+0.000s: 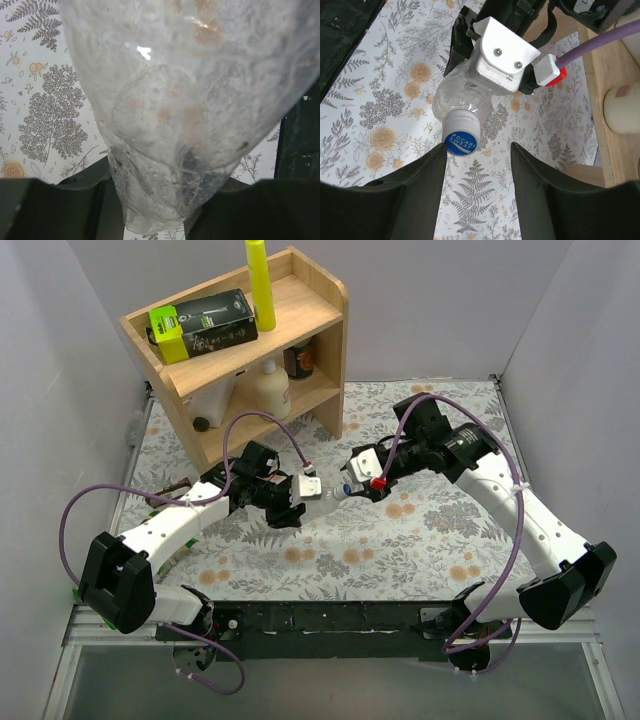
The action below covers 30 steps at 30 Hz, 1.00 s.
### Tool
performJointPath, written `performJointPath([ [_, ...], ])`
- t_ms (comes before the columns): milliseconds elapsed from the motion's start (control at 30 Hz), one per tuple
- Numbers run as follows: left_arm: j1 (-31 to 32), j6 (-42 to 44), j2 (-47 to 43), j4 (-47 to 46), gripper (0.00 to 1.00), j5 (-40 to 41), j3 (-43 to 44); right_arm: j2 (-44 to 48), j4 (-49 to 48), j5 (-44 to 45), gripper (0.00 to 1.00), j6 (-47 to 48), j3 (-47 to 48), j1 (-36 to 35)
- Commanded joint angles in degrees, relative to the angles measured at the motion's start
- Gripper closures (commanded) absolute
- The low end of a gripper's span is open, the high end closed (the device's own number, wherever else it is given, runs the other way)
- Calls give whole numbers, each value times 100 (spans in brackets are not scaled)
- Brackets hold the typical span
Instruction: Screw on the bottle caps
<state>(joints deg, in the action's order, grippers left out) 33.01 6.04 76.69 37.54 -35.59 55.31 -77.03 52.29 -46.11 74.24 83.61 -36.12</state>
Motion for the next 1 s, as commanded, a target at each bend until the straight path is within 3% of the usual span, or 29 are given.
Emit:
performJointPath([
  [0,-6,73,-110,-27,100,-352,226,39,307,119,41,635,103,-185],
  [567,-6,-235,-31,-335,100,-308,164,-136,1169,14,50,1365,419,-299],
  [900,-6,-297,4,-423,100,-465,217,-31,459,356,57,1146,-2,-308],
  [967,-6,-323,22,-458,100,-492,226,-31,300,401,65,945,-73,-308],
])
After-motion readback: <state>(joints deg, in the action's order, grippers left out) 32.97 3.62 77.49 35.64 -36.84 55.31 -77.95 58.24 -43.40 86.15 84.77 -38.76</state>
